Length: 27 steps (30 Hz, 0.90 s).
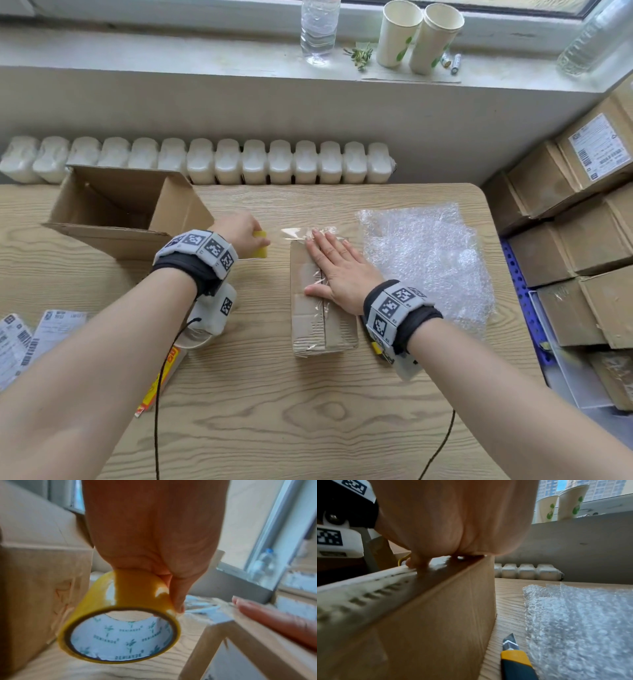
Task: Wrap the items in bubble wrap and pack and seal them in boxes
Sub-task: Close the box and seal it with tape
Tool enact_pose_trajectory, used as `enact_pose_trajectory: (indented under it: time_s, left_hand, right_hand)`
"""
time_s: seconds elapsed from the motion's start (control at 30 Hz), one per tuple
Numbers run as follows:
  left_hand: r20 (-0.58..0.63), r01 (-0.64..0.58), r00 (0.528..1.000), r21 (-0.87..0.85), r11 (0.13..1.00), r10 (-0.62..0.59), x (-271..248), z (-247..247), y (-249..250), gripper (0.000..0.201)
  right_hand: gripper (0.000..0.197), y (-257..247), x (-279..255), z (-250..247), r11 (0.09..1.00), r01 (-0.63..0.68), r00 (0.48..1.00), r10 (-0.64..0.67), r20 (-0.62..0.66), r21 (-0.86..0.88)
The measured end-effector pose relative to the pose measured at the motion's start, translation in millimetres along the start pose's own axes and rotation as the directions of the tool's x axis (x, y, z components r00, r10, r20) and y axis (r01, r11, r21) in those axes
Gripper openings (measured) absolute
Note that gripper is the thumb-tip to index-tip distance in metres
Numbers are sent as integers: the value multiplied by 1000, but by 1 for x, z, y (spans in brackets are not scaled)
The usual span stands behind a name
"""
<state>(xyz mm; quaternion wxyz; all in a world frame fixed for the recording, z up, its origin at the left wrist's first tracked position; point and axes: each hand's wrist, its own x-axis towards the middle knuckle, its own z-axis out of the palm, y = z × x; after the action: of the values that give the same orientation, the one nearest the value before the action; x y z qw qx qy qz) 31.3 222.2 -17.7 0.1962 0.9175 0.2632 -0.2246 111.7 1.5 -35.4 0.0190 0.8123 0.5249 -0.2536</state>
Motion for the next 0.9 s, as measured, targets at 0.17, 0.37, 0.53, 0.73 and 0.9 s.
enact_pose_trajectory:
  time_s: [0.17,0.37,0.53,0.73,0.9]
  left_hand:
    - [-20,-84,996,-161,983,82,0,-1,-3,25]
    - [-6,-119,993,-209,971,121,-3,-12,1,12]
    - [30,-98,994,-228,969,108,-4,-20,-1,12]
    - [58,-86,993,-236,968,102,-3,-25,0,11]
    - [19,-111,993,-235,966,118,-4,-25,0,4]
  right_hand:
    - [65,7,-11,-9,921,26,983,46,-175,388]
    - [27,39,-36,8,846,-134,853,364,-374,516]
    - [28,49,-43,34,773,-415,844,524,-114,481]
    - [48,38,-44,54,711,-608,780,618,101,353]
    - [55,31,-43,62,704,-656,750,650,127,272]
